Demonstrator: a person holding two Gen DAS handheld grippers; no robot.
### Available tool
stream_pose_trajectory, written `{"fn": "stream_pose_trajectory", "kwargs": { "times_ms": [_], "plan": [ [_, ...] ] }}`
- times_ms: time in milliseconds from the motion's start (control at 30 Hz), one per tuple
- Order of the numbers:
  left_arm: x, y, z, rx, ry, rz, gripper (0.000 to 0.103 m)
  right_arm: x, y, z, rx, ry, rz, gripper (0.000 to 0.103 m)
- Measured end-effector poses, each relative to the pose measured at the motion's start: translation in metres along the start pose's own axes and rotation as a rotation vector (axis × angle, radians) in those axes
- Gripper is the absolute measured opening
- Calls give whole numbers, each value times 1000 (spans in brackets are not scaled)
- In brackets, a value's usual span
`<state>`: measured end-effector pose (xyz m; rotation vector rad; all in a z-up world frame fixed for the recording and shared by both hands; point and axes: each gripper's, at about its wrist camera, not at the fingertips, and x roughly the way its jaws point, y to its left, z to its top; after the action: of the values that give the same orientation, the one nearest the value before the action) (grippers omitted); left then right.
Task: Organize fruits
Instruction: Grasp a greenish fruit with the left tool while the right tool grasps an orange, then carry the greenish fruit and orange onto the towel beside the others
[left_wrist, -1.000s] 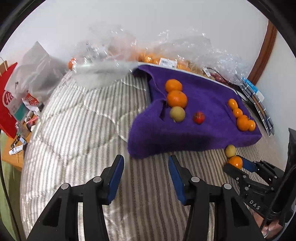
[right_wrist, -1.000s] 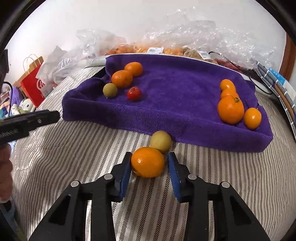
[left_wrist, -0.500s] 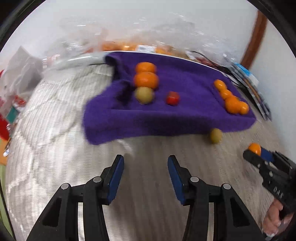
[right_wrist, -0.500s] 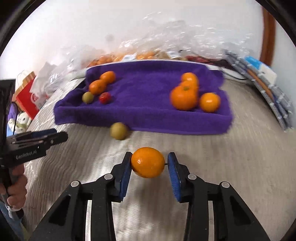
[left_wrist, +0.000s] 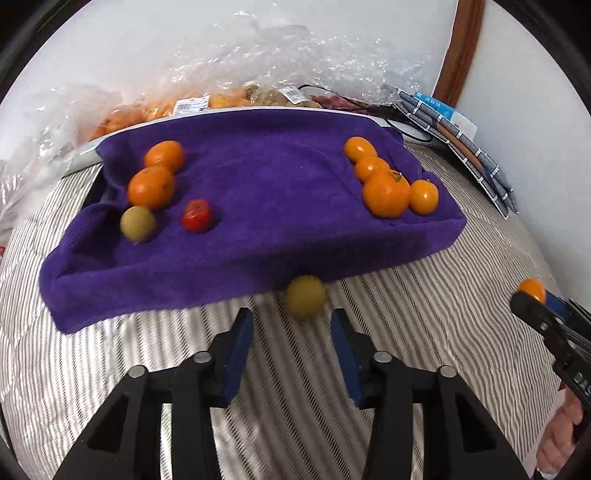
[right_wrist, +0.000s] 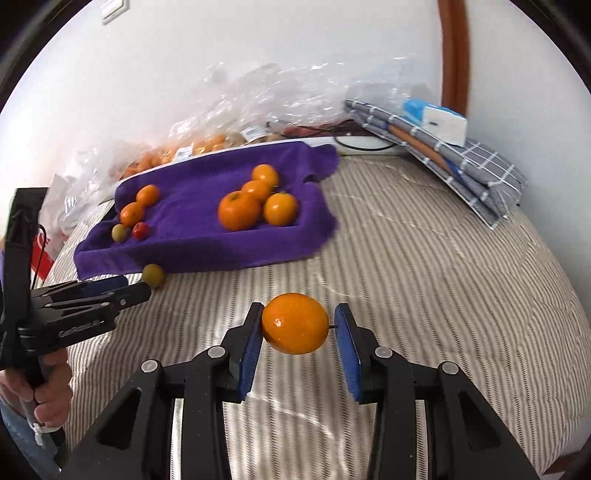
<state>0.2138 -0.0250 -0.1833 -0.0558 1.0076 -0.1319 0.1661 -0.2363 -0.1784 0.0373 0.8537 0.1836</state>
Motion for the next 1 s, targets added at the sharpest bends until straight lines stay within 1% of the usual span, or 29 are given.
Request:
{"fn": "stream_pose_trajectory", "kwargs": {
  "times_ms": [33,67,133,267,400,500,700,867,1000],
  "plan": [
    [2,-2,1,-5,2,1,34,-1,-3,0,6,0,-1,39],
    [5,-2,2,-13,6,-1,27,-2,-6,-1,12,0,-2,39],
    [8,-3,5,-25,-1,1,22,-2,-10,-2,20,-1,-4,39],
    [3,2,5,-29,9,-22,22,-3,-12,-1,24,1,-8,39],
    [-17,12,2,-5,-19,24,22,-6,-5,4,17,-9,4,39],
    [-34,28,4,-26,-33,36,22,-8,4,11,1,-14,11,39],
    [-62,64,15,-75,-85,70,22,-10,28,40,-31,-28,39,39],
    [-79,82,30,-111,-127,72,22,-7,47,66,-55,-42,32,39],
    [-88,90,47,-110,-166,80,22,-5,57,89,-62,-63,34,39]
  ]
}}
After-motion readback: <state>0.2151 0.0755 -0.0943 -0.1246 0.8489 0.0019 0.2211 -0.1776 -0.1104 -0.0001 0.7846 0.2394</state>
